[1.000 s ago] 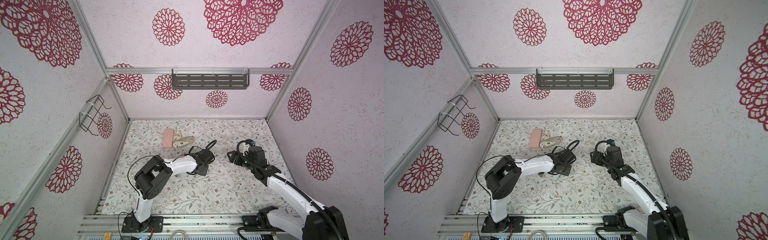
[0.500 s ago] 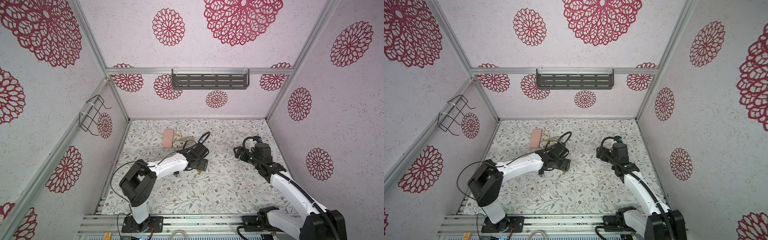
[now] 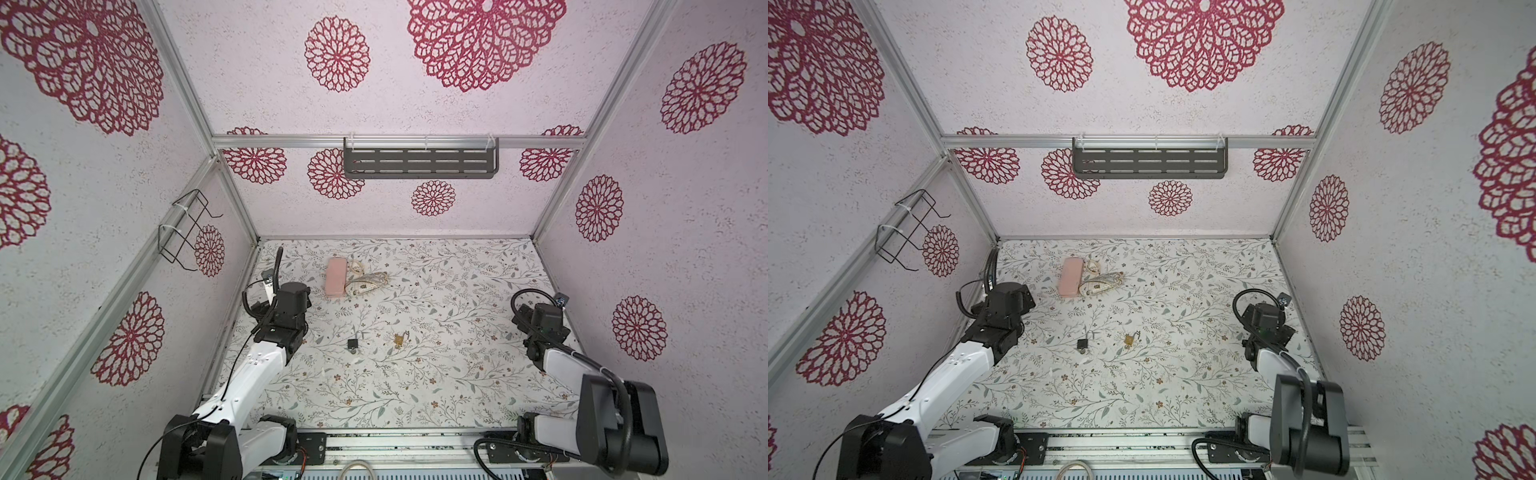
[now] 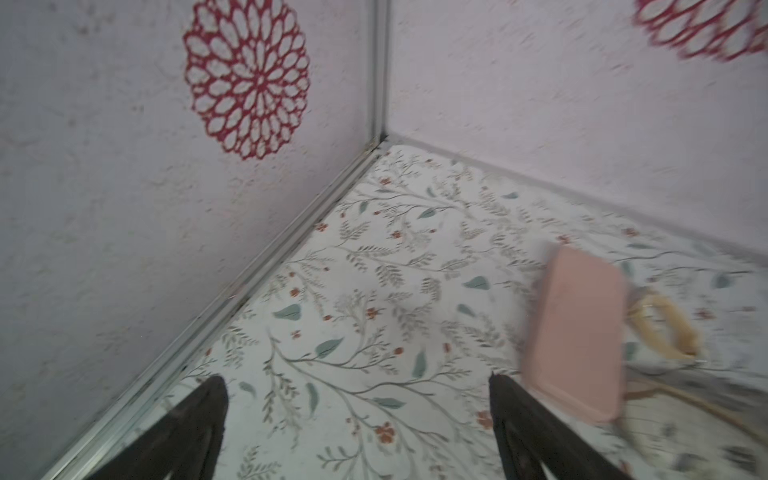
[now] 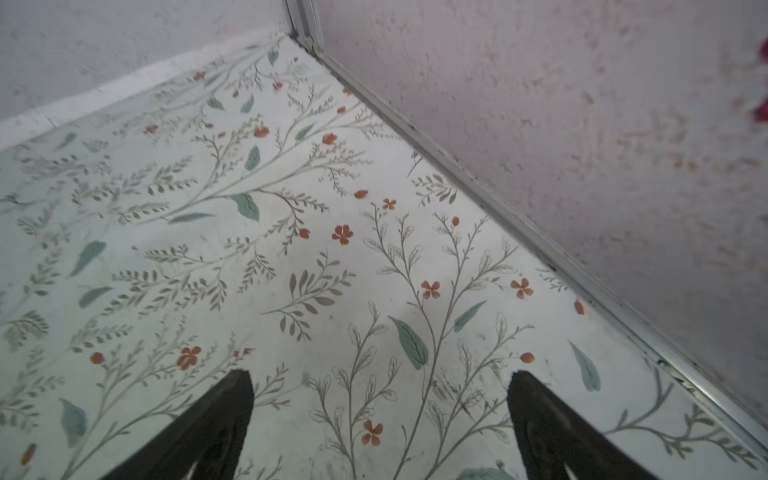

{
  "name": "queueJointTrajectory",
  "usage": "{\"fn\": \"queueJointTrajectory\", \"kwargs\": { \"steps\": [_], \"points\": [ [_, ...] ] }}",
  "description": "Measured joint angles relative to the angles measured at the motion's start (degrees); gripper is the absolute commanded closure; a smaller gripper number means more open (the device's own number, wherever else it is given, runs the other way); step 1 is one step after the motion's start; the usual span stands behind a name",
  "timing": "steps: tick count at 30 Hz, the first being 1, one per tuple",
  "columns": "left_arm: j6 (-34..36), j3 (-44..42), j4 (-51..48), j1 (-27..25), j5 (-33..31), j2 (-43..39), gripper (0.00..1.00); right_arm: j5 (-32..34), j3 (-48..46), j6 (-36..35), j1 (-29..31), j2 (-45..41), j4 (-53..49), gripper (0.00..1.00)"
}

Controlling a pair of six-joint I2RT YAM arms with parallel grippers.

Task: Unlock with the key

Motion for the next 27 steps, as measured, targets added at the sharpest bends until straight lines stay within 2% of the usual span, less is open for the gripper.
{"fn": "queueJointTrajectory", "kwargs": {
  "steps": [4, 7, 11, 15, 21, 27],
  "points": [
    [6.05, -8.41, 15.76, 4.35, 1.20, 7.15, 0.00, -4.37, -0.15, -2.56, 0.00, 7.52, 9.62, 0.01],
    [10.60, -12.57, 28.46, 5.57, 5.33, 11.85, 0.00, -9.01, 0.57, -5.05, 0.22, 9.75, 13.62, 0.01],
    [14.56, -14.03, 42.82, 6.97, 11.02, 15.37, 0.00, -13.92, -3.67, -8.59, 1.51, 8.31, 24.30, 0.01],
    [15.89, -14.19, 54.36, 10.01, 18.25, 21.42, 0.00, -15.69, -10.86, -11.21, 3.58, 9.20, 35.78, 0.01],
    [14.97, -11.47, 52.61, 13.70, 26.75, 22.27, 0.00, -14.75, -9.75, -14.53, 6.58, 11.78, 38.14, 0.01],
    [14.27, -10.78, 53.11, 14.82, 28.35, 22.27, 0.00, -14.36, -9.38, -15.47, 6.95, 11.78, 40.04, 0.01]
  ]
}}
